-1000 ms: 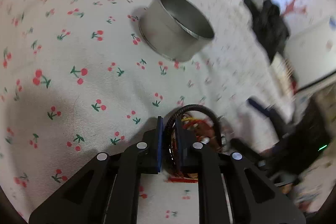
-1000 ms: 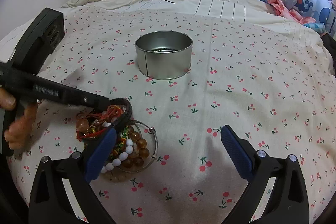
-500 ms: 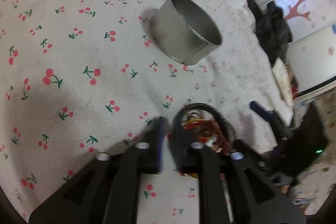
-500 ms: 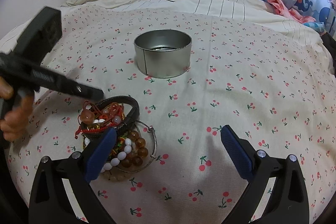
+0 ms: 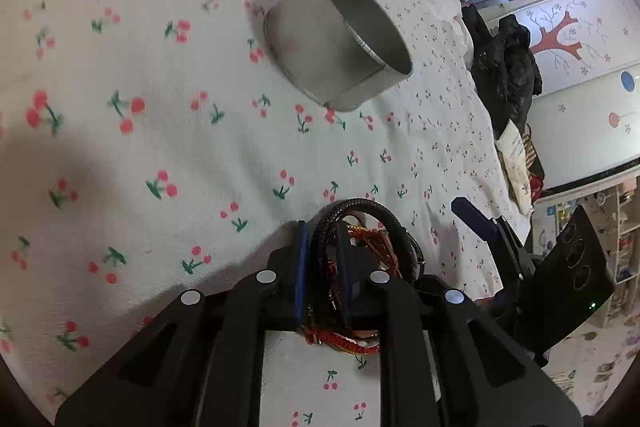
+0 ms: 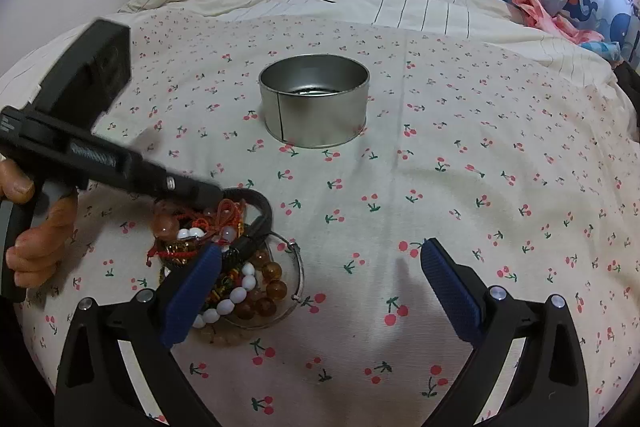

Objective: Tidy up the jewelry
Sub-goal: 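Lift the black leather bracelet with the left tool, pulling it free of the pile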

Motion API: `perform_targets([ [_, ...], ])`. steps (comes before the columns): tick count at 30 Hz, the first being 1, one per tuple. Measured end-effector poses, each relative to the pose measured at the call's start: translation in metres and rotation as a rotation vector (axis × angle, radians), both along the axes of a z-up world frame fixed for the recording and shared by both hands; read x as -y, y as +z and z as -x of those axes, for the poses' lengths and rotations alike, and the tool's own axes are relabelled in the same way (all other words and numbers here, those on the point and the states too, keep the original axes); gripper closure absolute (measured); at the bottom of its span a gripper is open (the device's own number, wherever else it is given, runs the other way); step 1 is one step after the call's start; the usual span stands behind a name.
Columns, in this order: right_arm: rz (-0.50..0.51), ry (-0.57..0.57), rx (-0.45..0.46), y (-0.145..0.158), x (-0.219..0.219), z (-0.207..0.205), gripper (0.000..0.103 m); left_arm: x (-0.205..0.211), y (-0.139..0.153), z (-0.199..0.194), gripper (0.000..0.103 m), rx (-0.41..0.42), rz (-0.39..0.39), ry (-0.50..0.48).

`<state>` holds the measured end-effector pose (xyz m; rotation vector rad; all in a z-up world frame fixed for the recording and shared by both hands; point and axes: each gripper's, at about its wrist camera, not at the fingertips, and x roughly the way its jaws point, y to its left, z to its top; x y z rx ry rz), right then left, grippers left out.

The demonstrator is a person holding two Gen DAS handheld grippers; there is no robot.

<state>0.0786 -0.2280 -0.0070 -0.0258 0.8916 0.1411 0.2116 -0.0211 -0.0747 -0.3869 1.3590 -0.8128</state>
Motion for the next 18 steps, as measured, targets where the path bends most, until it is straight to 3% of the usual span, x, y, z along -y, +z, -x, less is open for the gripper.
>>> perform_targets([
  [6, -0.016, -0.012, 0.013, 0.001, 0.003, 0.0, 0.008, -0.006, 0.023, 0.004, 0.095, 0.049, 0.054, 0.02],
  [10, -0.016, -0.016, 0.018, 0.002, 0.004, 0.0, 0.008, -0.029, 0.036, -0.007, 0.095, 0.064, 0.096, 0.094],
  [14, -0.002, 0.007, 0.057, 0.007, 0.0, 0.002, 0.008, -0.051, 0.044, -0.016, 0.095, 0.099, 0.05, 0.171],
  [17, 0.065, 0.069, 0.112, 0.013, -0.016, 0.006, 0.008, -0.061, 0.037, -0.024, 0.094, 0.132, -0.1, 0.26],
  [18, 0.076, 0.097, 0.125, 0.014, -0.022, 0.008, 0.008, -0.065, 0.033, -0.025, 0.094, 0.115, -0.102, 0.273],
])
